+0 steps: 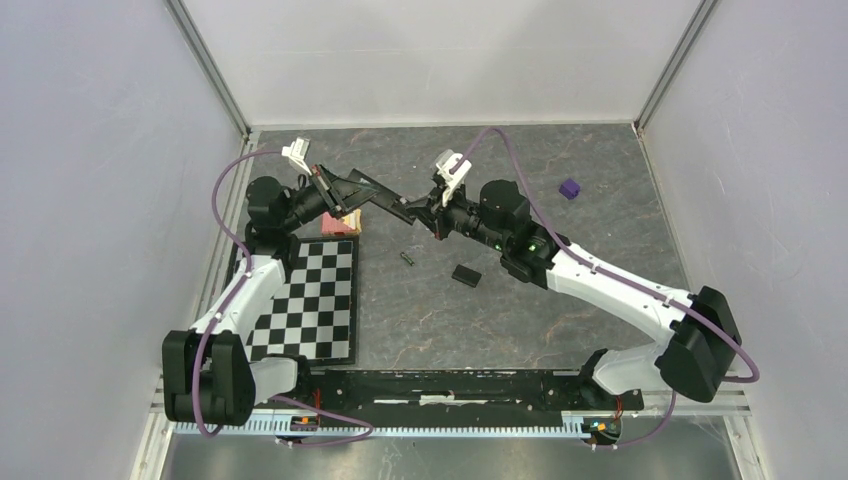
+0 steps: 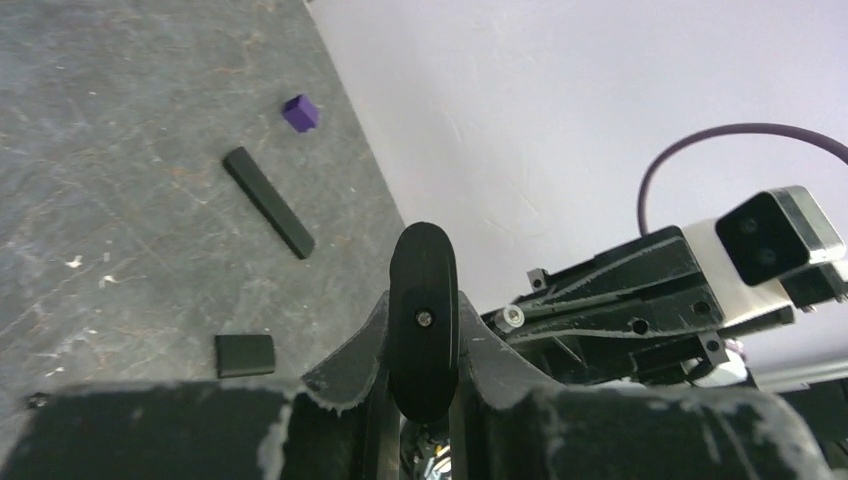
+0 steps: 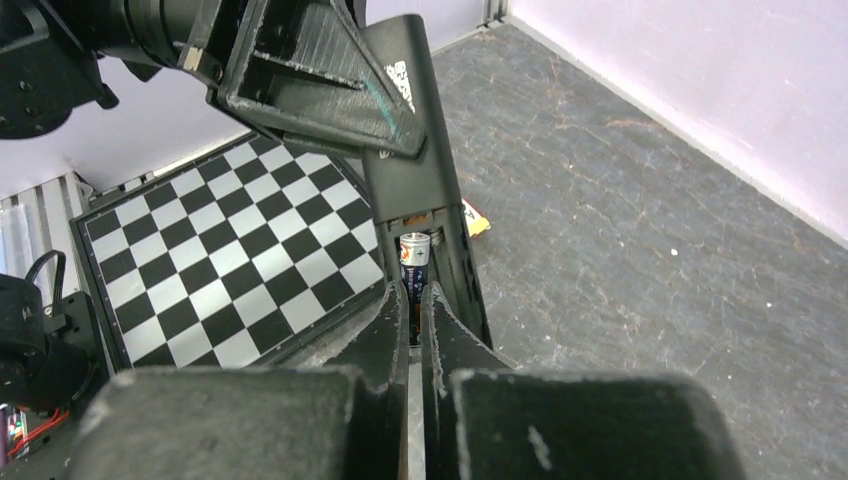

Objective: Load the batteries into the remote control
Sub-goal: Load the battery into the remote control.

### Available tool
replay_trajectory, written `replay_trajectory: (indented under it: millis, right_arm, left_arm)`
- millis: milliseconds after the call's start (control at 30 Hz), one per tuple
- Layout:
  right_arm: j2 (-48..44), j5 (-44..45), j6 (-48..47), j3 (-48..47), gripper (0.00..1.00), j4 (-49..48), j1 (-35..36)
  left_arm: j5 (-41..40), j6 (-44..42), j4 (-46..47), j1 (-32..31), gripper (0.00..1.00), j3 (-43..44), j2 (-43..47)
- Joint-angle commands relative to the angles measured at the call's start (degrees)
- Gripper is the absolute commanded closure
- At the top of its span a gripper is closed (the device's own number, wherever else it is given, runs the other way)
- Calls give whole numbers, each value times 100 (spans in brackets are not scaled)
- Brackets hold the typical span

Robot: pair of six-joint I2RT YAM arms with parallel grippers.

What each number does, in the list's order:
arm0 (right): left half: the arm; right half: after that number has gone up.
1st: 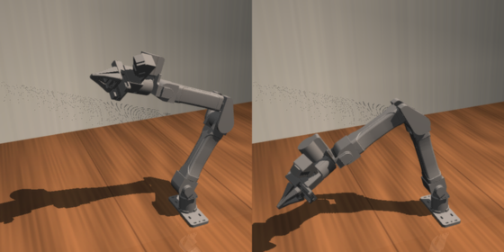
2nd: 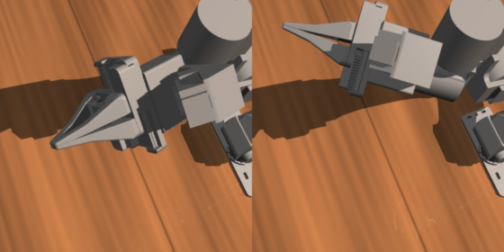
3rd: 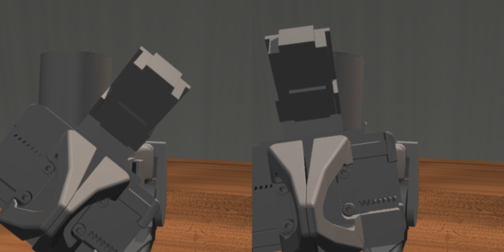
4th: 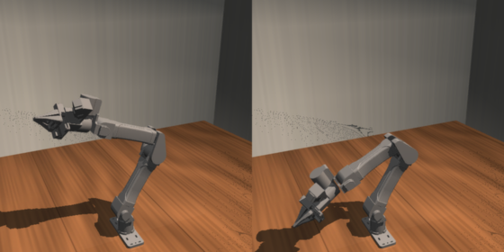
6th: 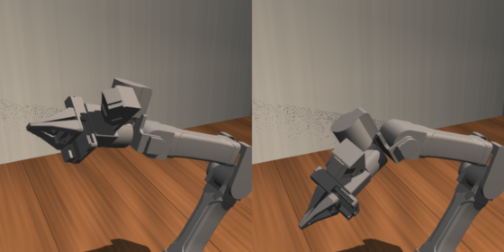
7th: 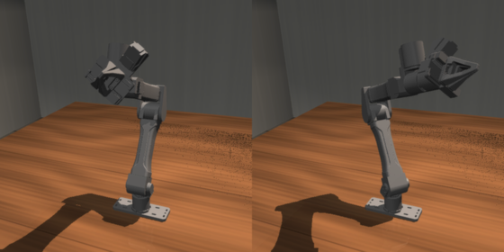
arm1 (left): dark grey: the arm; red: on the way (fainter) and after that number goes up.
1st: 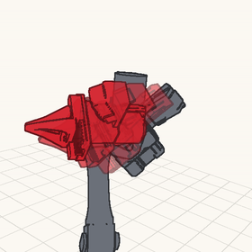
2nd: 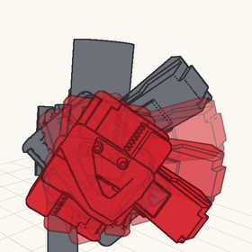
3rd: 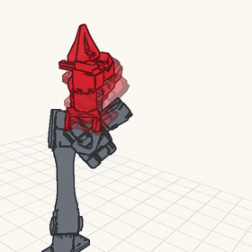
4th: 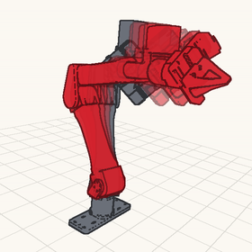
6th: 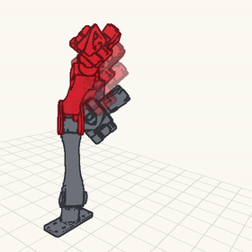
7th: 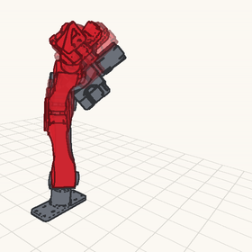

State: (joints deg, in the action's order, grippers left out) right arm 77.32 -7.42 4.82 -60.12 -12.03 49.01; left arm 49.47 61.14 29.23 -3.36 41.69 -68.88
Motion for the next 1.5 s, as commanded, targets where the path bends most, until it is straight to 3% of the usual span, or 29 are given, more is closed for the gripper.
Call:
replay_trajectory:
  millis: [0, 733, 1067, 1267, 1467]
  right_arm:
    - [74, 39, -162, -440, 100, -251, -15]
    - [204, -745, -436, -570, 98, 209, -9]
    - [183, -859, -913, -676, 85, 817, -11]
    - [235, -894, -738, -937, 68, 949, -23]
    - [266, -745, -491, -1310, 59, 1079, -65]
  left_arm:
    - [596, 724, 698, -10, 98, 127, 47]
    - [760, 988, 635, -11, 98, 400, 47]
    - [877, 987, 637, -15, 98, 543, -19]
    - [899, 978, 655, -9, 98, 551, -38]
    - [880, 928, 654, -11, 98, 542, -48]
